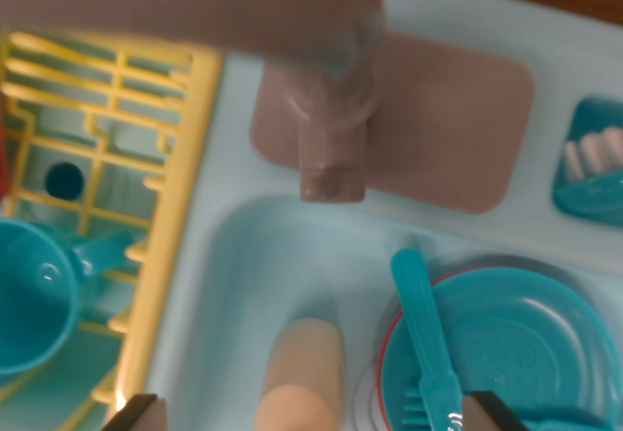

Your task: Pick detergent from the sink

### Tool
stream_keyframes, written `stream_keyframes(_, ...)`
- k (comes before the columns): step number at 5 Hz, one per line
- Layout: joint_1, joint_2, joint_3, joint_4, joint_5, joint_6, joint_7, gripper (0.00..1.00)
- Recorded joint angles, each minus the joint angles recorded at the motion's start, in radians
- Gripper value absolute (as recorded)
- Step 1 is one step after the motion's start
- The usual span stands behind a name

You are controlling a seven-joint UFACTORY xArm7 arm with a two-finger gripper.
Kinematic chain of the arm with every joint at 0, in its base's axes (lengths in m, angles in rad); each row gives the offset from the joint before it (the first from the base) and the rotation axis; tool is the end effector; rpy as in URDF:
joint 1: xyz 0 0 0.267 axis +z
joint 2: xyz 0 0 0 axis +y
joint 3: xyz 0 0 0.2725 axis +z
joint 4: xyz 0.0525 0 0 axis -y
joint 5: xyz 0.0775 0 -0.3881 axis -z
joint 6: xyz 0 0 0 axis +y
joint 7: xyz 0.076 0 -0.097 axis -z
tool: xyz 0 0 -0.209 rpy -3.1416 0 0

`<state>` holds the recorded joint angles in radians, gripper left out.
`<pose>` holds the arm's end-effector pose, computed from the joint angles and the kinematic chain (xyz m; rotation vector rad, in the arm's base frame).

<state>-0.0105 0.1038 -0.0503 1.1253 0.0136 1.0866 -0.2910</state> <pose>0.5071 -0.0285 0.0858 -3.1027 -0.3483 0.0981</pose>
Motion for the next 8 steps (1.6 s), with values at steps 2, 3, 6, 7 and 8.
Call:
stream_keyframes(2,-0.0032,0.010,-0.004,-0.037,0.0033,-0.043,-0.025,0.00)
stream_keyframes(3,-0.0061,0.019,-0.007,-0.072,0.0064,-0.084,-0.048,0.00)
stream_keyframes(6,-0.0088,0.028,-0.011,-0.104,0.0093,-0.122,-0.070,0.00)
stream_keyframes(7,-0.0112,0.035,-0.013,-0.131,0.0118,-0.154,-0.089,0.00)
stream_keyframes(8,-0.0112,0.035,-0.013,-0.131,0.0118,-0.154,-0.089,0.00)
